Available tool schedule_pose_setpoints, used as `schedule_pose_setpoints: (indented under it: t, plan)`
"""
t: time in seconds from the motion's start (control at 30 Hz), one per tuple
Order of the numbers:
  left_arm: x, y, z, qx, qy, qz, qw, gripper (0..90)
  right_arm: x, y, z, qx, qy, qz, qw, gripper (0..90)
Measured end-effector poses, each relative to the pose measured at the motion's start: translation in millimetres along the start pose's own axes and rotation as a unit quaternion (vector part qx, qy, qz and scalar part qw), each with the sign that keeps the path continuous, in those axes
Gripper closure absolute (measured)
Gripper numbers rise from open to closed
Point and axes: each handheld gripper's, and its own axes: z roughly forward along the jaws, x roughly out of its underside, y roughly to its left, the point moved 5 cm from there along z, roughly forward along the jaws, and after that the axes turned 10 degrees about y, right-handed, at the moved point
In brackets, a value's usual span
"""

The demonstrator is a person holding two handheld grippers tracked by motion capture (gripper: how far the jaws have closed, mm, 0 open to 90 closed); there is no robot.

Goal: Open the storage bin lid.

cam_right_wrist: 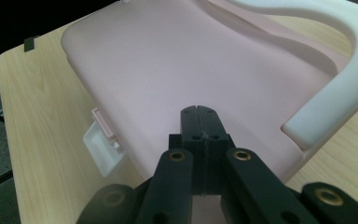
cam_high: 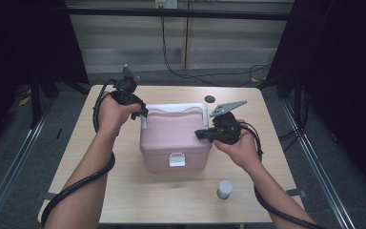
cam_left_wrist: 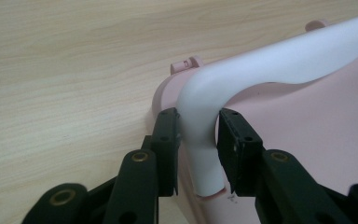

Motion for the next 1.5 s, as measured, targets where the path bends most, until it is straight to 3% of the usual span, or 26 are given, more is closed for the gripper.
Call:
schedule_pose_setpoints:
  t: [0.63, 1.13, 1.5]
  plan:
    - [-2.2, -3.9, 5.3, -0.032, 0.005, -0.015, 0.9994, 69.6, 0.6, 0.1, 0.7, -0.002, -0.009, 0.004, 1.0000, 90.0]
    - [-2.5, -2.3, 3.3, -0.019, 0.001, -0.012, 0.9998, 70.1, -0.3, -0.7, -2.0, 0.006, -0.008, -0.015, 0.9998, 90.0]
    - [-2.6, -4.1, -2.0, -0.018, -0.001, -0.009, 0.9998, 70.1, 7.0, -15.3, -22.8, 0.007, -0.030, 0.006, 0.9995, 90.0]
